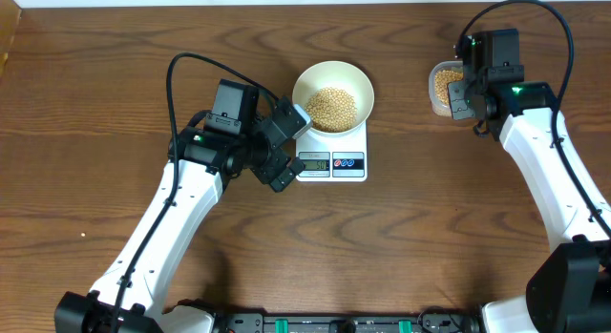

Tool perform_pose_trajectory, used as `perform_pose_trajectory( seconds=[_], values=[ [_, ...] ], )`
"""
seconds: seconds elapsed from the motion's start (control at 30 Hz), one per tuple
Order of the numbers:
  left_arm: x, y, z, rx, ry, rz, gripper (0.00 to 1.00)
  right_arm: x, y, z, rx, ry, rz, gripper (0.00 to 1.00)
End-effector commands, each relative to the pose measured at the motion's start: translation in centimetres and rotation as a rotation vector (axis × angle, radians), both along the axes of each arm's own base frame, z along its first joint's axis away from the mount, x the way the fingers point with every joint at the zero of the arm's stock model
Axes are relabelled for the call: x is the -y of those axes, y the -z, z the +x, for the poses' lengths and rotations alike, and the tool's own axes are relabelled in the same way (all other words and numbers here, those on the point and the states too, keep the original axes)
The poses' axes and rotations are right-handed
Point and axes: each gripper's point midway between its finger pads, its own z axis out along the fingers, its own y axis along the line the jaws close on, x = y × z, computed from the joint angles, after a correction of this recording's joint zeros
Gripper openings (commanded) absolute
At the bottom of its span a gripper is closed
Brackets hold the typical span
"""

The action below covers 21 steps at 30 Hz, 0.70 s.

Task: Scoop item into bowl and weigh 50g on scale
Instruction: 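Bring the scoop down over the clear chickpea tub with the right gripper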

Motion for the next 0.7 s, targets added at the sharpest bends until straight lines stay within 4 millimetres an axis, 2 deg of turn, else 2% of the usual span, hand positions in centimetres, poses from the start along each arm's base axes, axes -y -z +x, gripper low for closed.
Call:
perform_pose_trajectory(
  seconds=[0.0, 0.07, 0.2, 0.33, 0.5, 0.67],
  values=[
    [-0.1, -0.4, 0.1, 0.016, 0.005, 0.004, 0.98, 0.8, -0.6, 0.6, 0.037, 0.086, 0.040, 0.01],
    [-0.1, -0.4, 0.1, 0.017, 0.005, 0.004, 0.98, 1.2, -0.5, 0.7, 0.054, 0.177, 0.113, 0.01],
    [-0.1, -0.4, 0.1, 0.017, 0.005, 0.004, 0.98, 2.0, -0.4, 1.2, 0.080, 0.363, 0.373, 0.01],
    [-0.1, -0.4, 0.1, 0.017, 0.005, 0.004, 0.98, 3.0, -0.2, 1.5, 0.085, 0.485, 0.543, 0.01],
    [-0.1, -0.4, 0.1, 0.017, 0.005, 0.004, 0.98, 3.3, 0.1, 2.3, 0.085, 0.547, 0.684, 0.01],
    [-0.1, -0.4, 0.1, 0.017, 0.005, 0.004, 0.98, 2.8, 0.1, 3.2, 0.074, 0.541, 0.814, 0.01]
  ],
)
